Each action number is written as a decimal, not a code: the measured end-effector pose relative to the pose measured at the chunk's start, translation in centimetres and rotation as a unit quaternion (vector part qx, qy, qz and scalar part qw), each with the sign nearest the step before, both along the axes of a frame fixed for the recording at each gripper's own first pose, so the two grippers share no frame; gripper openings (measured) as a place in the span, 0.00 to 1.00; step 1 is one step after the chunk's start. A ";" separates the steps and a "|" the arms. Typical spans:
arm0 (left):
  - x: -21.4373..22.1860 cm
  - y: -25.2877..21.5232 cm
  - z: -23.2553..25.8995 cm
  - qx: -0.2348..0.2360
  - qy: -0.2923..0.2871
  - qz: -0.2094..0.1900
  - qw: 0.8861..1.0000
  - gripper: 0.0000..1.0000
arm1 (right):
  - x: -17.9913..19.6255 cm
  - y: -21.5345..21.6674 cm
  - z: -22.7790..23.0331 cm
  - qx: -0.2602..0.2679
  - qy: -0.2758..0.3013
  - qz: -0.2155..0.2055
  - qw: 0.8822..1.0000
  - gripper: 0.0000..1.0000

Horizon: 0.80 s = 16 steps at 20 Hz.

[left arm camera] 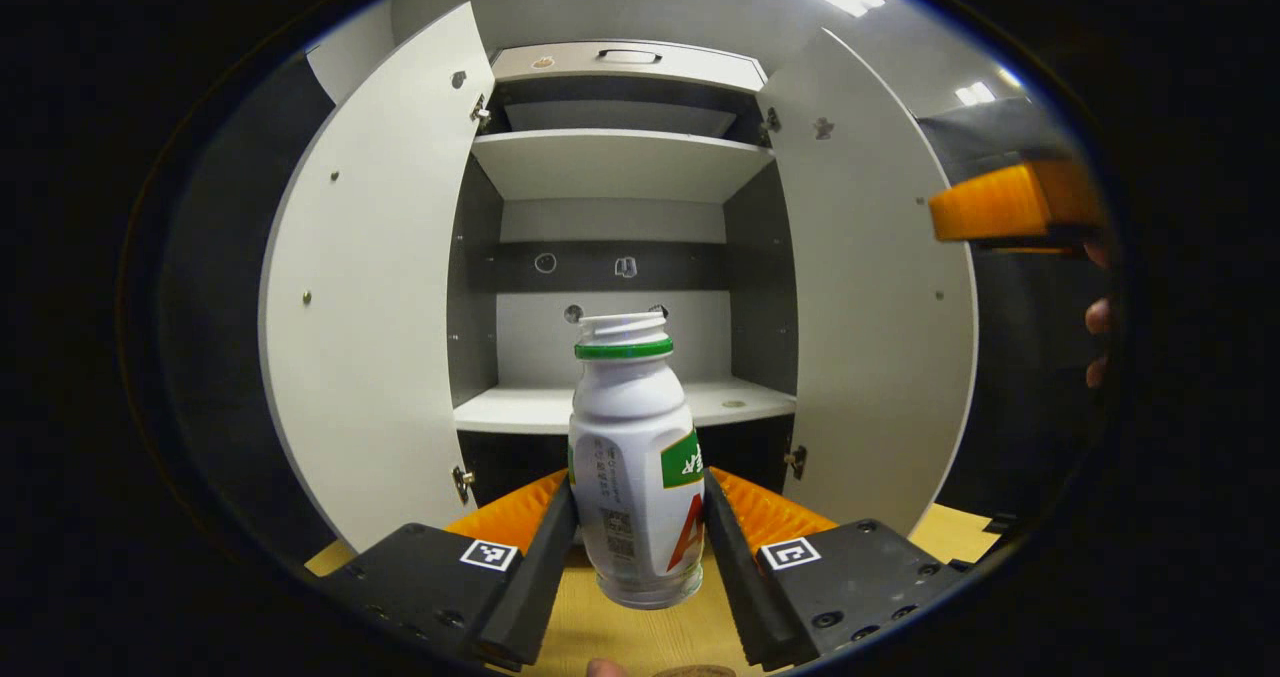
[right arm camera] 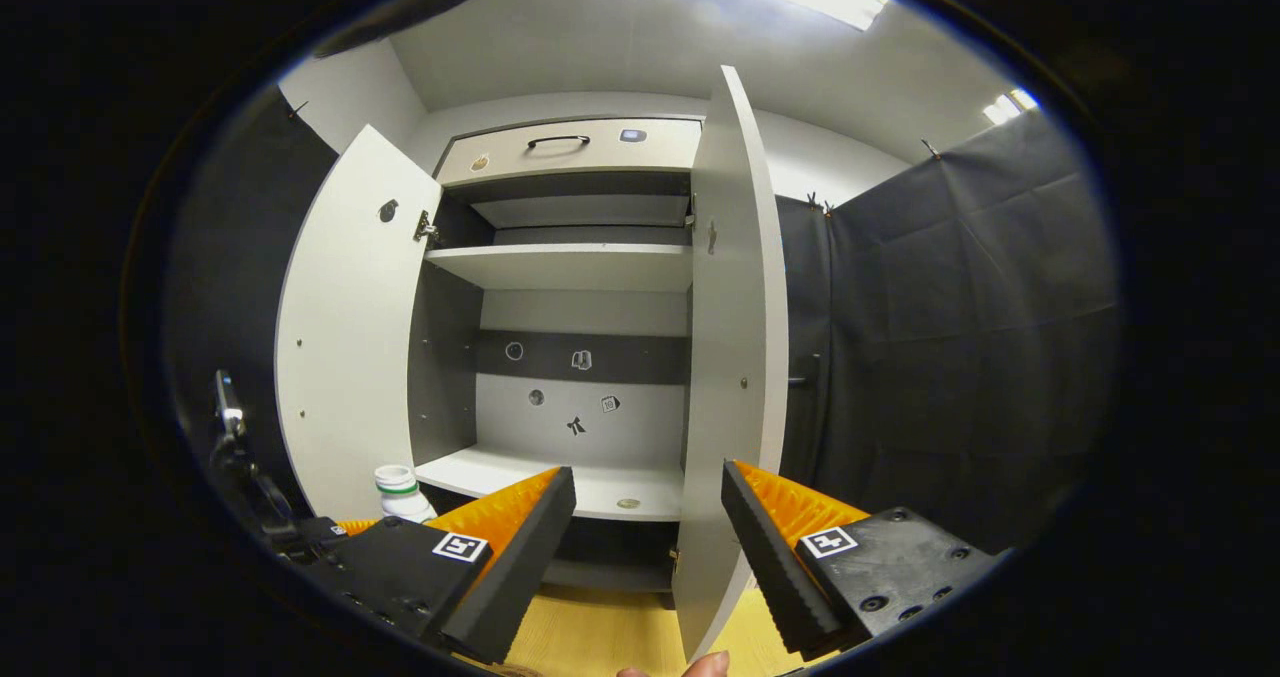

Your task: Grasp the bottle in the cabinet with the left hand and place it on the coaster, then close the right door with the right hand and the left door with the left hand.

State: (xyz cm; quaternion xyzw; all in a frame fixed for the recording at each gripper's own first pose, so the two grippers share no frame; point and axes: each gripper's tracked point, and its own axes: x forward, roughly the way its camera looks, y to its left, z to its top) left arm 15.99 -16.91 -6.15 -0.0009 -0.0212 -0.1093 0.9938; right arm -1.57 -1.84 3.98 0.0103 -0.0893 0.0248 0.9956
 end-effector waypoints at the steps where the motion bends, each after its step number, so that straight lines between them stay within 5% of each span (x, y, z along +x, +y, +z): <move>1: -0.6 -0.2 -1.0 0.007 0.001 -0.002 1.000 0.73 | 0.0 0.0 -0.1 -0.003 -0.003 -0.001 1.000 0.97; 16: -6.8 -4.3 -18.8 0.030 0.025 -0.057 0.998 0.74 | 1.8 -0.1 -2.3 0.031 -0.004 -0.001 1.000 0.97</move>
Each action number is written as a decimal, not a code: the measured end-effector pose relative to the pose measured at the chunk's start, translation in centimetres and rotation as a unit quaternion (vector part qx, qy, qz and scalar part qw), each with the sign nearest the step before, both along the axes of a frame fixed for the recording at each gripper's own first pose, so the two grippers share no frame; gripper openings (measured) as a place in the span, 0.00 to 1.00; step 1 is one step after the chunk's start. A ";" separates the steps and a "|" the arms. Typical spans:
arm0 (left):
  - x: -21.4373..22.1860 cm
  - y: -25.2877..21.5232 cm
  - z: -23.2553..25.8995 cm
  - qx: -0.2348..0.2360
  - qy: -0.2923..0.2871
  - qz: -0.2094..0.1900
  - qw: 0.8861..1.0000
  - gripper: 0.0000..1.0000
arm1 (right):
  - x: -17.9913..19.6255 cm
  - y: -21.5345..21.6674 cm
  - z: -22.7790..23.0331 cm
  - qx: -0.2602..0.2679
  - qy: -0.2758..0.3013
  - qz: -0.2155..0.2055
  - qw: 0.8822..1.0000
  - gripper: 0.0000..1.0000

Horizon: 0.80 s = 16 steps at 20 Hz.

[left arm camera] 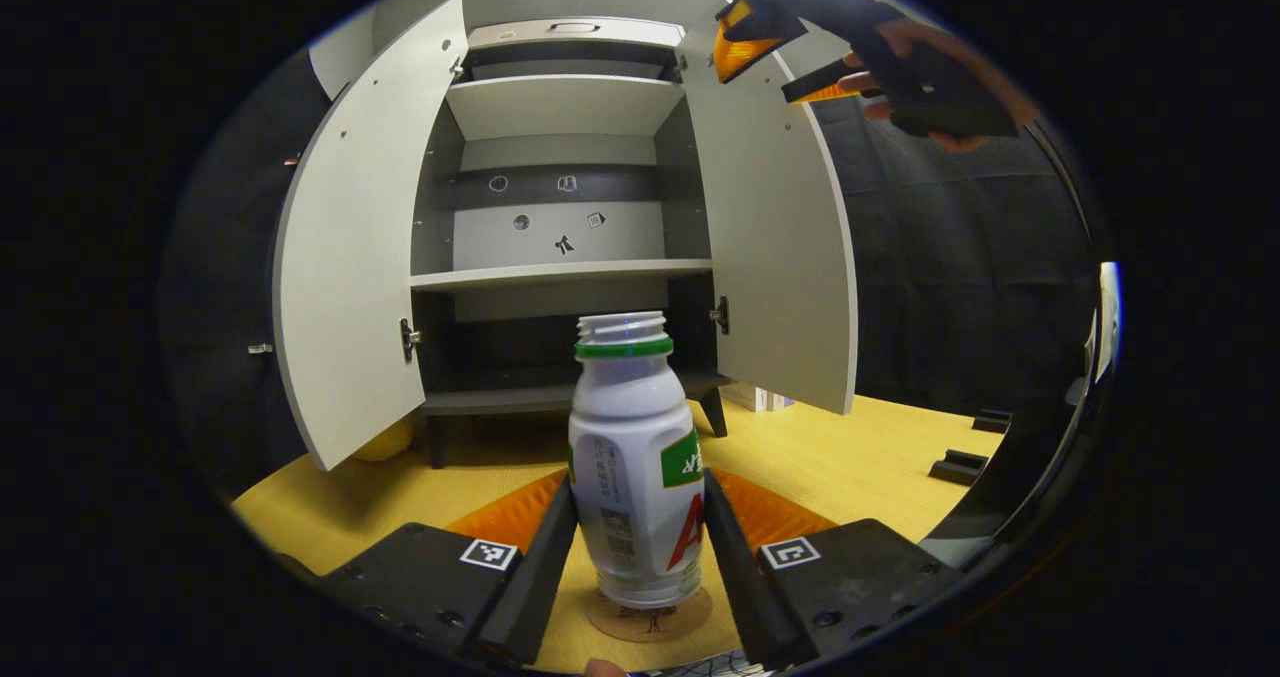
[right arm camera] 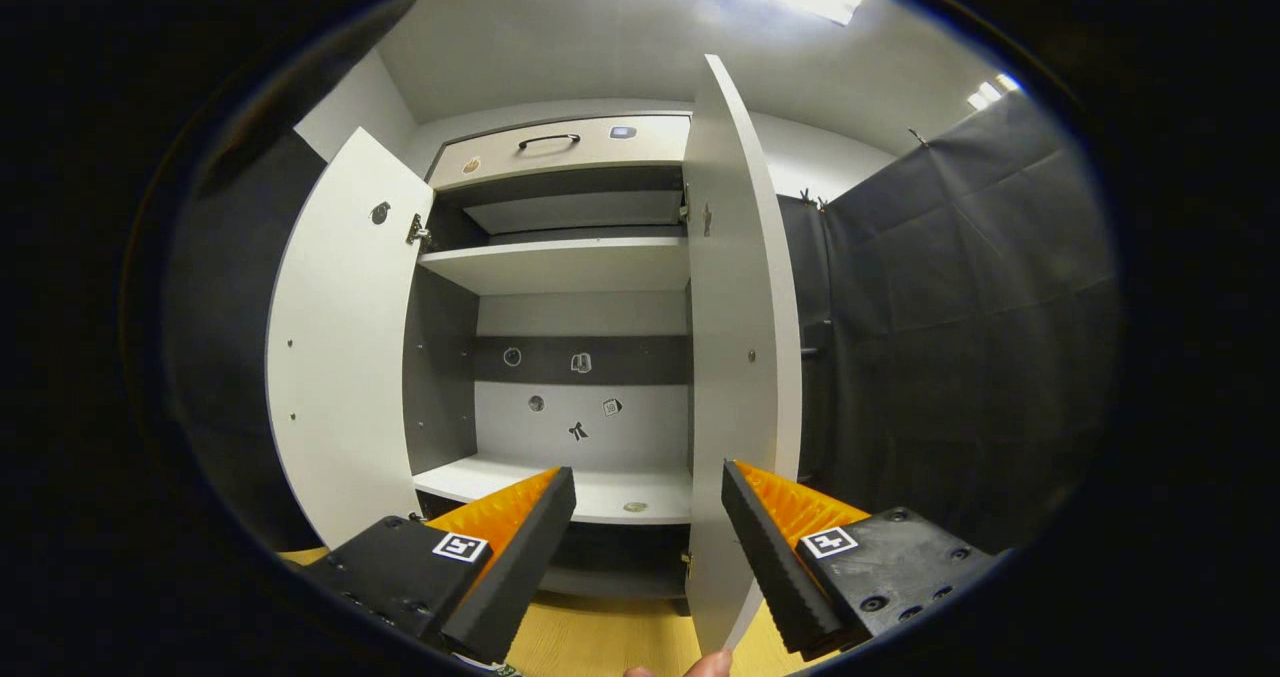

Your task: Grasp the bottle in the cabinet with the left hand and place it on the coaster, then close the right door with the right hand and the left door with the left hand.

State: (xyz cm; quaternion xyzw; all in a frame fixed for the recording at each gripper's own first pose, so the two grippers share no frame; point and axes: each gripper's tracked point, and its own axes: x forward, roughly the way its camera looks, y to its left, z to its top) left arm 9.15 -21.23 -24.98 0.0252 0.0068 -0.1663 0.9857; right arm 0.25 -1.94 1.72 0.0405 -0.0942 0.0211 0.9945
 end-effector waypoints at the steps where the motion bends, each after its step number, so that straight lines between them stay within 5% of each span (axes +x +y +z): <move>1: 0.1 0.1 -0.6 0.001 0.000 0.000 1.000 0.74 | -0.1 0.0 -0.3 -0.005 0.002 -0.001 1.000 0.97; 11: 0.5 -0.6 -3.7 0.003 0.005 -0.018 1.000 0.76 | -0.8 1.0 -2.5 -0.049 0.024 0.013 0.998 0.97; 16: -0.3 -0.2 -4.2 0.003 0.024 -0.017 1.000 0.90 | -1.0 0.7 -2.7 -0.041 0.034 0.012 0.999 0.98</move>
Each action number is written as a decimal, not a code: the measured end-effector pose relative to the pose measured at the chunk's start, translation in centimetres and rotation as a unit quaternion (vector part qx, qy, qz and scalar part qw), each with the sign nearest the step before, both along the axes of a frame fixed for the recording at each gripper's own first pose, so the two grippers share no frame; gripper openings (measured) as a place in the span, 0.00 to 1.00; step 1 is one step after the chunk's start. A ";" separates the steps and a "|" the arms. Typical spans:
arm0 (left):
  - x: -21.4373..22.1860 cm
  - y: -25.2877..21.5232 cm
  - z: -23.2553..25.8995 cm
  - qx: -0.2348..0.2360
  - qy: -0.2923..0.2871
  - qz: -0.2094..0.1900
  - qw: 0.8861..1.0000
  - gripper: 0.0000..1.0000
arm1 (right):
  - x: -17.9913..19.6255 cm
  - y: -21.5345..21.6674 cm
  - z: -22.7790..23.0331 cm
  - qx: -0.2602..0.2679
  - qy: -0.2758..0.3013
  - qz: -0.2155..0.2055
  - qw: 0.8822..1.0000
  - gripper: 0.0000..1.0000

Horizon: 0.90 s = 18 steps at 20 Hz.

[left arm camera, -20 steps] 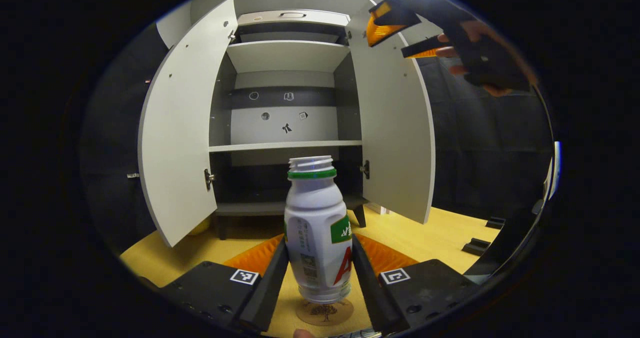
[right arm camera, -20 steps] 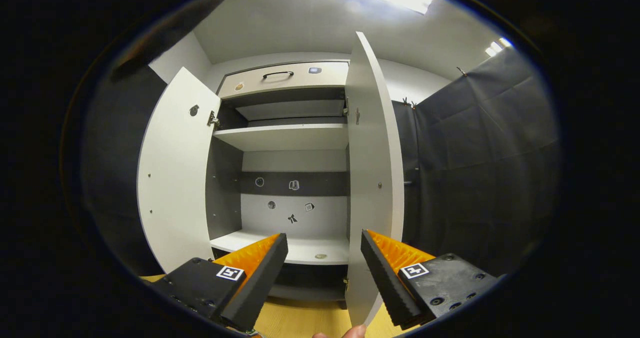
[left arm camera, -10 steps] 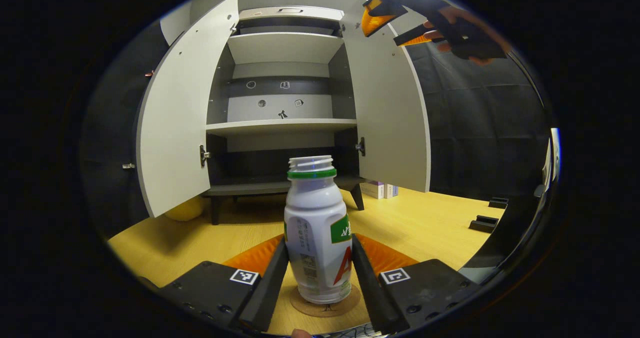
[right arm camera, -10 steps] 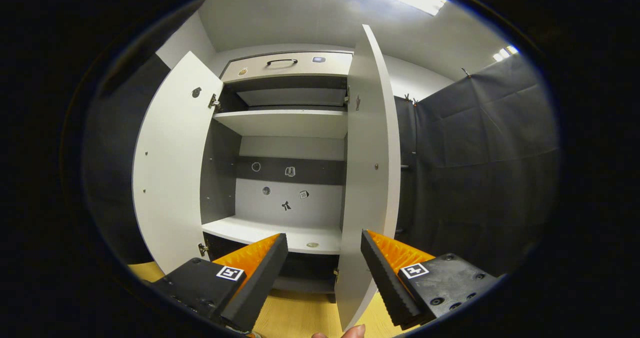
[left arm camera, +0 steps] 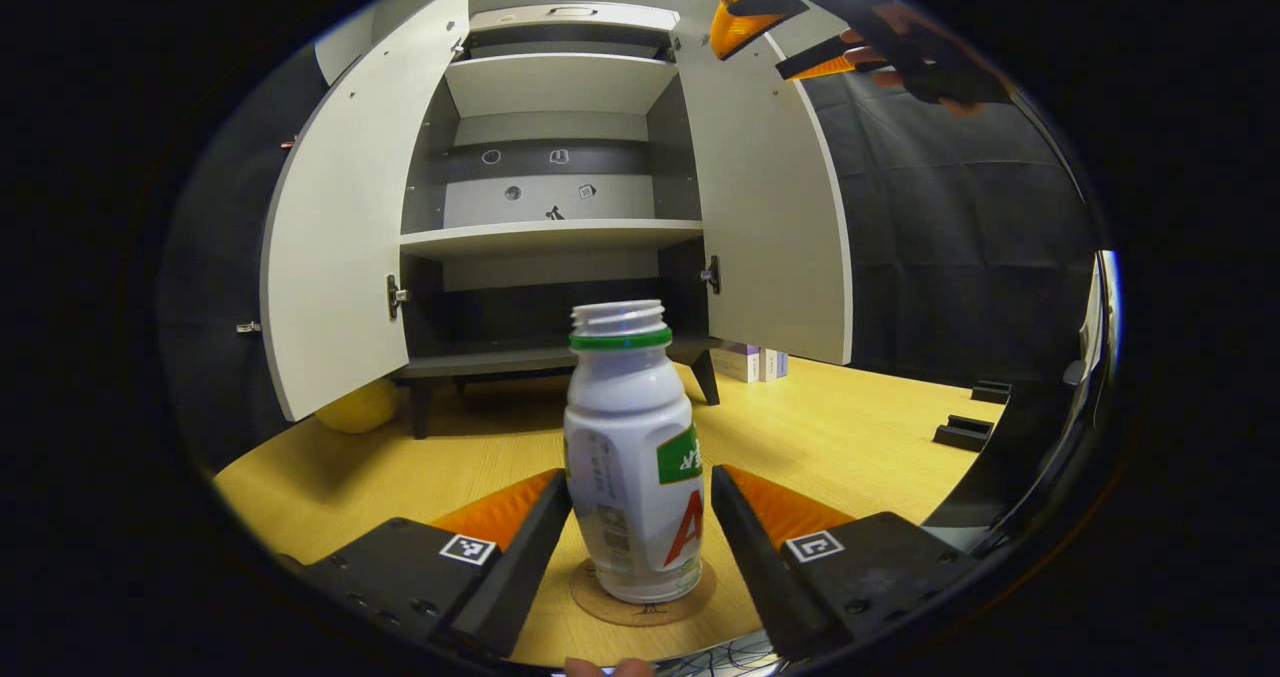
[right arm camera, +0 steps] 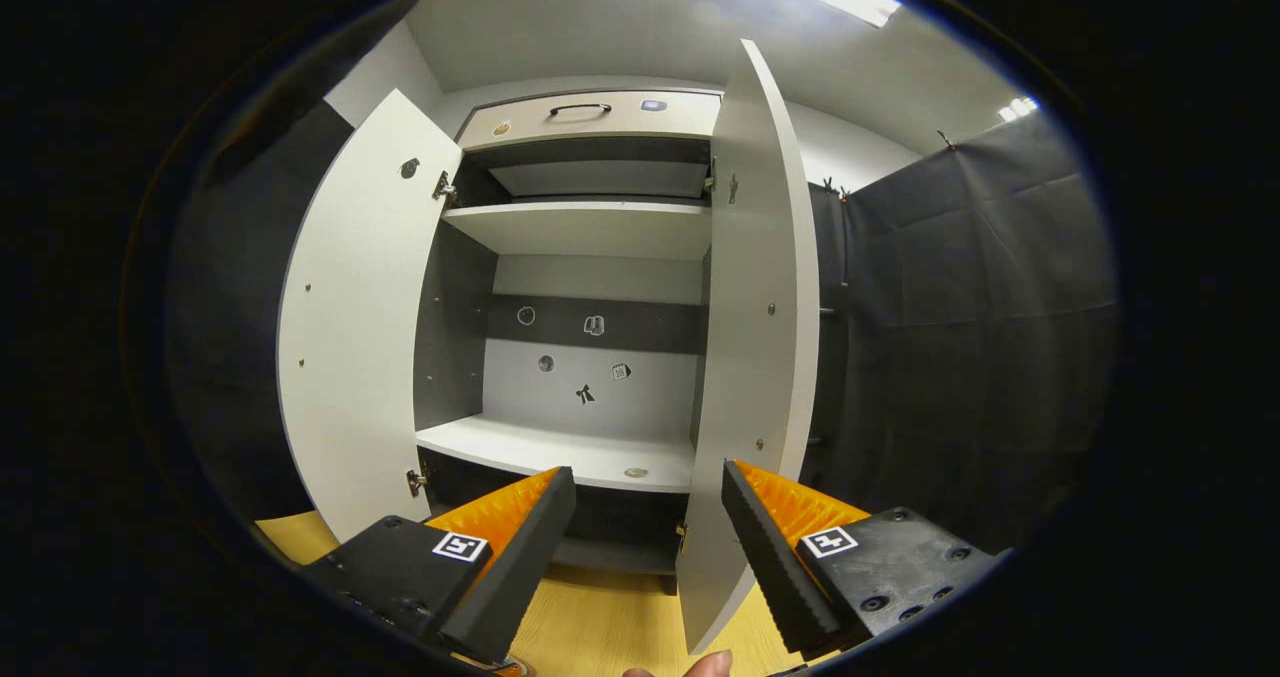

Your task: Grasp the bottle in the cabinet with the left hand and place it on the coaster, then close the right door with the right hand and the left door with the left hand.

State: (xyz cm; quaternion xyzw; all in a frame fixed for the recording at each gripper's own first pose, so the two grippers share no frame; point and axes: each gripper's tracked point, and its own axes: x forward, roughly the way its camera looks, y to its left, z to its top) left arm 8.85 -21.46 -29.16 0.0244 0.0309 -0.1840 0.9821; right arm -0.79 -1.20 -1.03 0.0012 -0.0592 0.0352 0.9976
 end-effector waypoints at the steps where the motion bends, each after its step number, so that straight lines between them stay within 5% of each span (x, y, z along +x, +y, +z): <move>1: -0.4 0.3 -0.2 0.001 0.006 0.000 1.000 0.92 | 0.0 -0.1 0.1 0.001 0.001 -0.001 1.000 0.98; 7: -4.6 4.5 2.3 -0.028 0.046 0.021 0.998 0.95 | -0.3 -1.1 1.2 0.015 0.008 0.003 1.000 0.98; 18: -4.0 16.0 25.1 -0.101 0.010 0.122 0.987 0.93 | -1.7 -2.1 3.4 0.025 0.029 -0.006 0.999 0.98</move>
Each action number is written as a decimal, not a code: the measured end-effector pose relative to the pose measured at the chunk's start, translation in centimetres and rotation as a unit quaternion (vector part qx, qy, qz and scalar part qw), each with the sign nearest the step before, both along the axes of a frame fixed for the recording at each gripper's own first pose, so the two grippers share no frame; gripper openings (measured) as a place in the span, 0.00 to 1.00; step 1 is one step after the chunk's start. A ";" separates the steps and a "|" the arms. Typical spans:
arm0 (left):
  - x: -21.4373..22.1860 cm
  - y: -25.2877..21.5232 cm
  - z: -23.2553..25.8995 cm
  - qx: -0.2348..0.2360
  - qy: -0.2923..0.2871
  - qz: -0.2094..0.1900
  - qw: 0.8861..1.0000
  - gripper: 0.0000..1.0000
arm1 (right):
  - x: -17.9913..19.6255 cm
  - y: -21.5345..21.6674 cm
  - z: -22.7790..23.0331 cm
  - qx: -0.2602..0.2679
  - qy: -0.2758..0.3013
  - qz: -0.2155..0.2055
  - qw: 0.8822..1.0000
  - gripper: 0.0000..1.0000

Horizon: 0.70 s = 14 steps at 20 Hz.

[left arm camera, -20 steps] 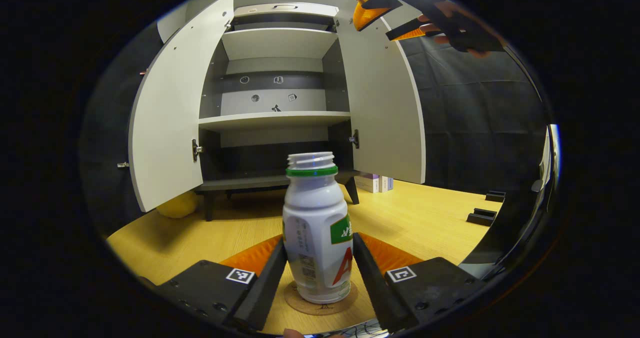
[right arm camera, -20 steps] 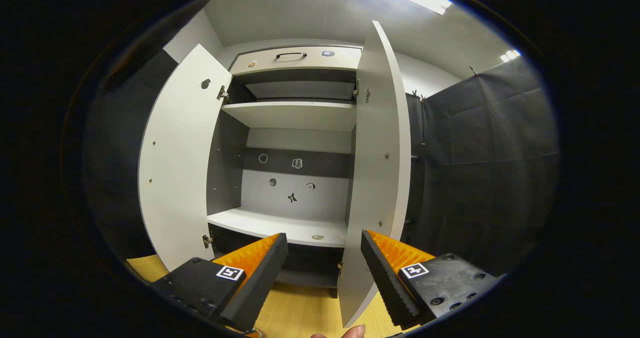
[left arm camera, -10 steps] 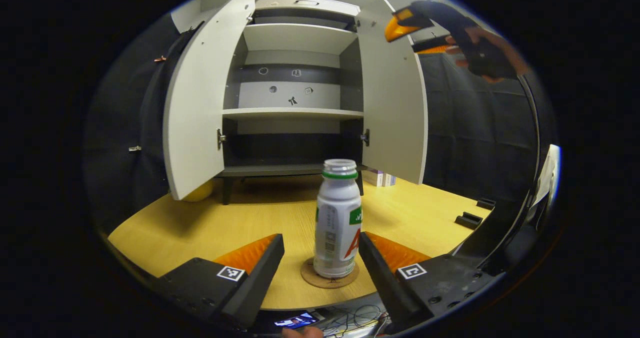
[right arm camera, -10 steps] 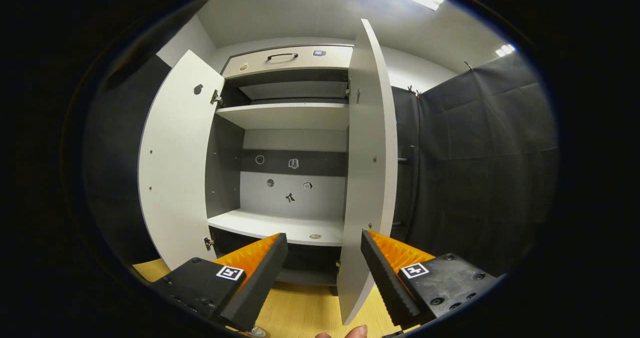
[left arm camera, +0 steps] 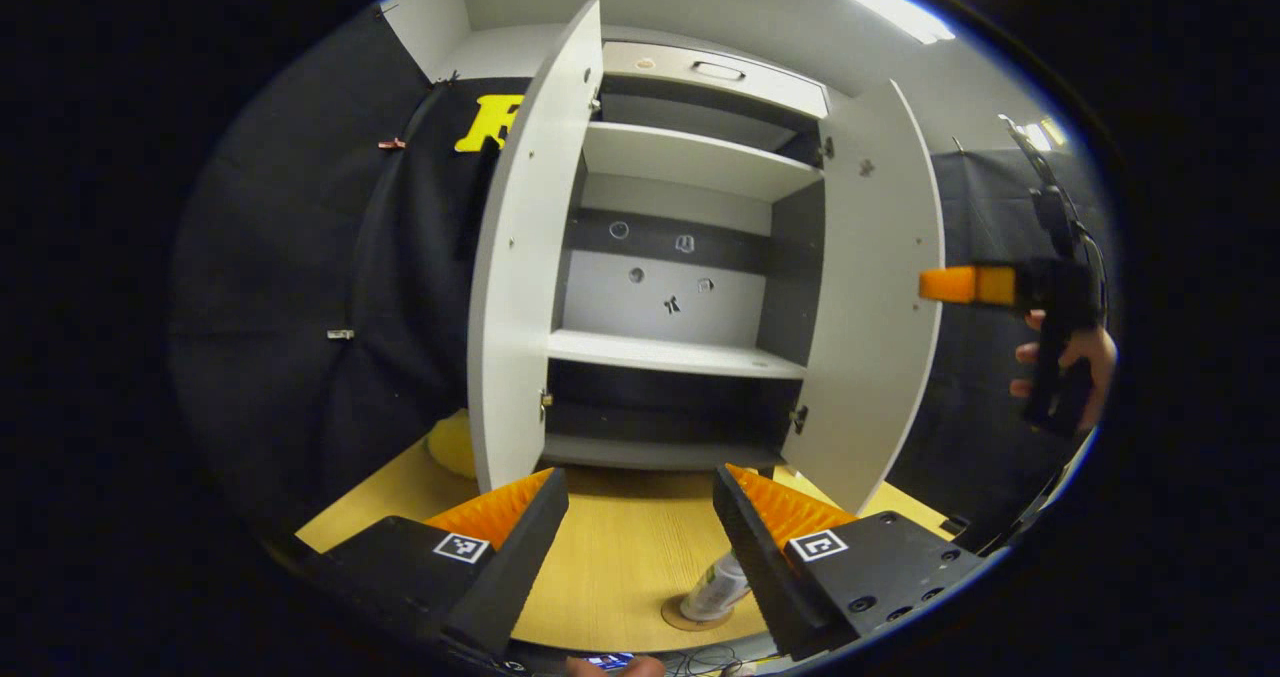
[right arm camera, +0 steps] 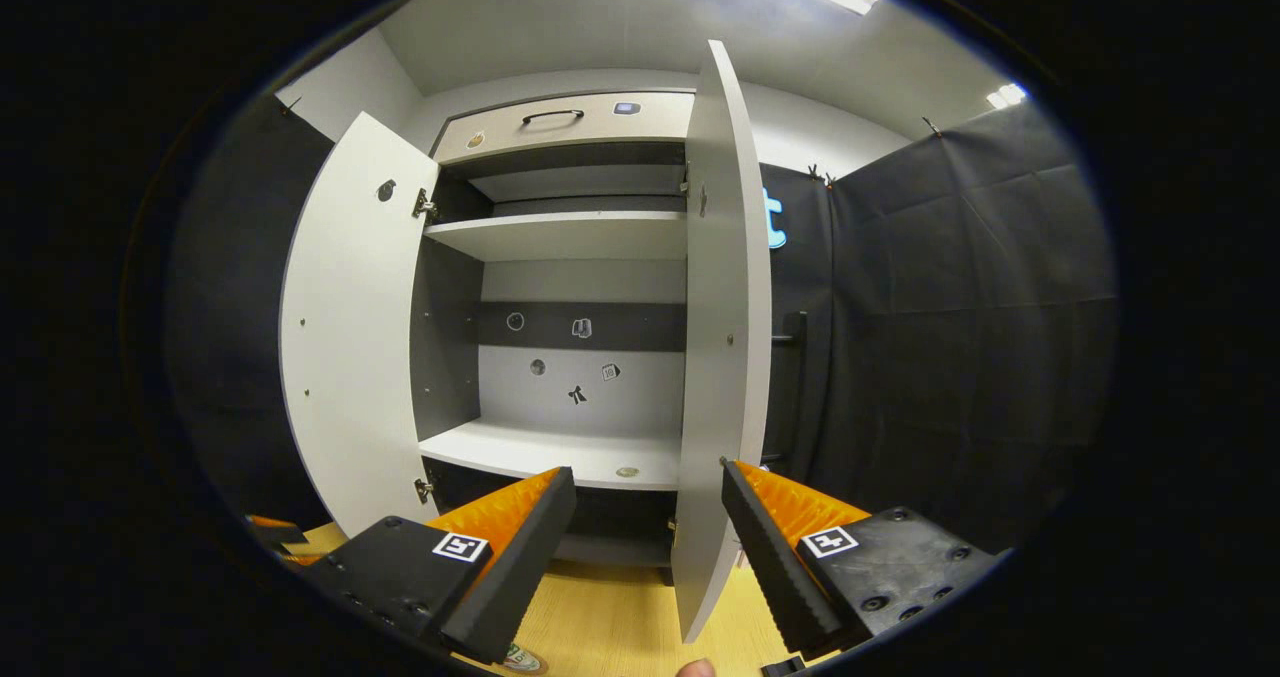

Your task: Grasp the bottle in the cabinet with the left hand and place it on the coaster, then close the right door with the right hand and the left door with the left hand.

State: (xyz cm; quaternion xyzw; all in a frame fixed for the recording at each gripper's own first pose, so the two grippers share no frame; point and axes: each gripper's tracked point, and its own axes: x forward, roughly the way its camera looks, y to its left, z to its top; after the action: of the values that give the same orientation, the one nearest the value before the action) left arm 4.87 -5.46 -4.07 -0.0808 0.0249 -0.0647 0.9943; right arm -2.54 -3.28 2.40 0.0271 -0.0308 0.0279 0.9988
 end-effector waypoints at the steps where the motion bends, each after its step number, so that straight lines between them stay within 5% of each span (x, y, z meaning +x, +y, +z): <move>1: 0.2 0.8 1.7 0.003 -0.004 0.010 1.000 0.94 | -0.1 -0.4 0.2 0.002 0.002 -0.004 1.000 0.98; 8: 2.8 4.5 7.2 0.030 0.004 0.063 0.998 0.95 | -0.6 -7.6 1.3 0.019 0.015 -0.065 0.998 0.97; 14: 4.4 6.3 8.3 0.043 -0.002 0.088 0.995 0.95 | 2.5 -13.9 0.2 0.025 0.032 -0.109 0.993 0.97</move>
State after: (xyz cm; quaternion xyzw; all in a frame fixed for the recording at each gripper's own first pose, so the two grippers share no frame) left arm 9.27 0.83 4.19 -0.0401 0.0182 0.0236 0.9988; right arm -0.07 -17.15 2.60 0.0491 -0.0026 -0.0826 0.9954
